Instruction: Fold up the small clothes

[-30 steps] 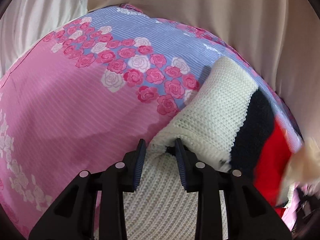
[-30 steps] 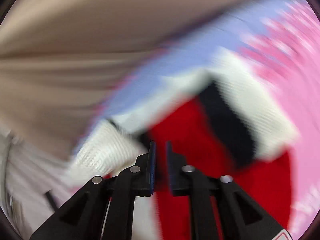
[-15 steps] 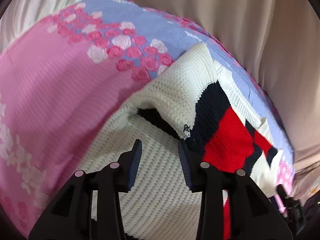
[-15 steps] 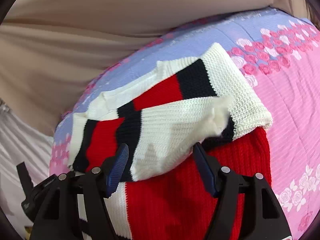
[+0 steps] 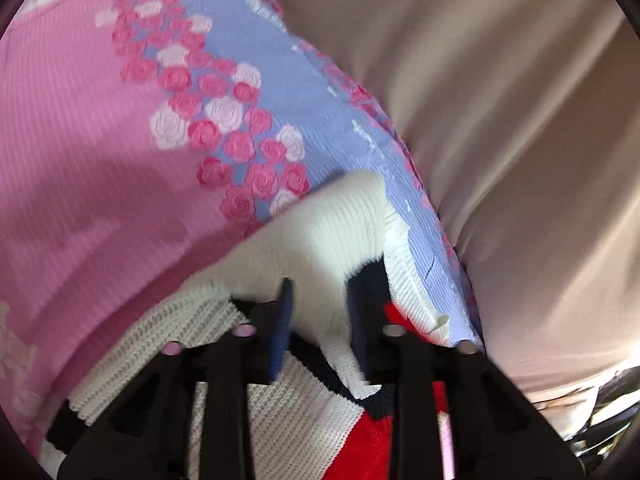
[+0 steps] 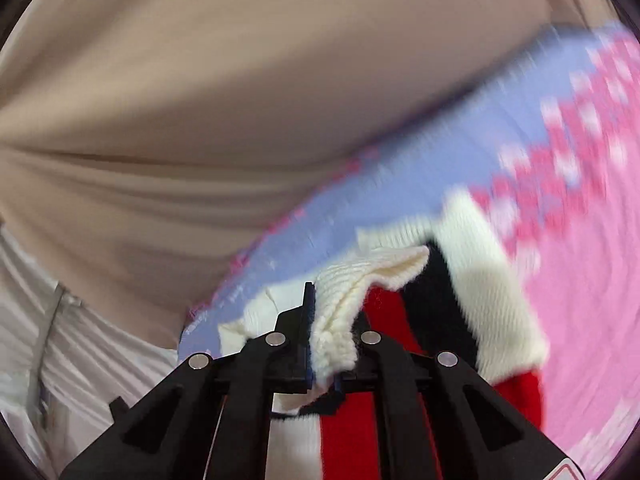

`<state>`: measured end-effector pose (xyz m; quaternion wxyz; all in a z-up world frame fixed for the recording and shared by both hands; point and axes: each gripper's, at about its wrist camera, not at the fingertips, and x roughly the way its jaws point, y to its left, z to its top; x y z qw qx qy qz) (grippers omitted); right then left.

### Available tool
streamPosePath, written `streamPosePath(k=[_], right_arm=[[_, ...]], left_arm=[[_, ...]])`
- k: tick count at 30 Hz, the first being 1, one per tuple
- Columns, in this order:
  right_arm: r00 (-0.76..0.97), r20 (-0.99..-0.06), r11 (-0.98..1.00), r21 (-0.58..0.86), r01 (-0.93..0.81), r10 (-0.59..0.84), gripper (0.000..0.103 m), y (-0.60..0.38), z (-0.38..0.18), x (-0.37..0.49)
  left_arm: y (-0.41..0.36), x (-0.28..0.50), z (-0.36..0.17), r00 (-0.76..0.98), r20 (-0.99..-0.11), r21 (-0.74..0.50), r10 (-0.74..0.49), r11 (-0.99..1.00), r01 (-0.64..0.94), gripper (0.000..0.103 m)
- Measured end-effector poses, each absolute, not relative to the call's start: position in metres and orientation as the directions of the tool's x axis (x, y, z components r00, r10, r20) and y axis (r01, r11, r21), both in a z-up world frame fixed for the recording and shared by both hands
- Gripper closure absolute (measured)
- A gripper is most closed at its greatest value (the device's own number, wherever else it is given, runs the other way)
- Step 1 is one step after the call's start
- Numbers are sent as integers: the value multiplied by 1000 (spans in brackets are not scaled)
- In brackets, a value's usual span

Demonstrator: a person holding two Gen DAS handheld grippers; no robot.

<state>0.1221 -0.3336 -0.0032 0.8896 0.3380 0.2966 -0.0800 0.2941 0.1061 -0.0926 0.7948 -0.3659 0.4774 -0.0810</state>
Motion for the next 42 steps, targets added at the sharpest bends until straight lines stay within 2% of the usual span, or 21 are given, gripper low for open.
streamPosePath(k=[1, 2, 3, 7, 12, 14, 16, 17, 18, 19, 20, 23, 25, 27, 31, 33, 34, 36, 37, 40, 42], right_arm=[[751, -658, 772, 504, 387, 54, 96, -344, -25, 132], [655, -752, 740, 484, 468, 77, 96, -359, -62, 138], [608, -789, 713, 475, 515, 86, 96, -367, -83, 136], [603, -793, 720, 468, 513, 85, 95, -362, -97, 125], [601, -794, 709, 476, 520, 92, 88, -353, -98, 123], [608, -789, 701, 486, 522, 94, 76, -350, -97, 124], [607, -790, 711, 477, 516, 89, 72, -347, -99, 117], [603, -793, 714, 472, 517, 88, 72, -346, -100, 117], [599, -795, 719, 472, 511, 95, 72, -344, -100, 119], [596, -796, 730, 472, 495, 111, 78, -341, -99, 124], [600, -792, 743, 471, 476, 118, 94, -336, -97, 130], [635, -764, 799, 450, 399, 114, 96, -326, -77, 142], [592, -804, 830, 369, 418, 59, 97, -331, -86, 146], [550, -832, 788, 388, 479, 76, 99, -350, -112, 140], [598, -799, 783, 412, 466, 65, 98, -353, -96, 135], [552, -832, 813, 353, 463, 47, 98, -352, -104, 140], [548, -834, 808, 368, 459, 68, 100, -354, -111, 140], [550, -832, 796, 385, 468, 79, 96, -358, -105, 134], [552, -831, 797, 378, 470, 69, 90, -358, -99, 131], [578, -815, 812, 364, 456, 40, 84, -355, -82, 117], [550, -832, 803, 372, 466, 67, 90, -358, -91, 119]], left_arm=[[104, 295, -96, 515, -714, -645, -474, 731, -222, 59], [100, 295, -105, 483, -743, -622, -464, 746, -240, 60], [99, 292, -112, 465, -752, -619, -467, 742, -256, 60], [96, 283, -115, 467, -753, -615, -463, 747, -252, 58], [93, 296, -131, 443, -759, -630, -478, 712, -311, 55], [96, 301, -141, 432, -766, -631, -477, 689, -357, 55], [98, 303, -142, 454, -753, -645, -476, 670, -367, 59], [99, 305, -139, 469, -756, -637, -457, 678, -367, 70], [100, 308, -138, 476, -758, -631, -446, 686, -362, 77], [100, 311, -137, 480, -764, -619, -431, 701, -355, 90], [102, 312, -136, 487, -768, -609, -417, 710, -354, 92], [119, 310, -134, 524, -774, -589, -357, 709, -387, 93], [127, 309, -141, 514, -784, -580, -348, 704, -409, 93], [126, 306, -145, 511, -784, -581, -353, 709, -401, 93], [114, 306, -141, 513, -800, -536, -311, 755, -378, 93], [112, 306, -142, 520, -802, -524, -295, 766, -373, 93], [109, 306, -141, 520, -806, -509, -282, 779, -367, 92], [106, 306, -139, 517, -815, -482, -264, 804, -349, 91], [106, 306, -138, 518, -812, -484, -268, 806, -341, 91], [107, 302, -135, 532, -802, -484, -273, 818, -310, 90], [109, 300, -138, 533, -805, -478, -262, 818, -319, 90]])
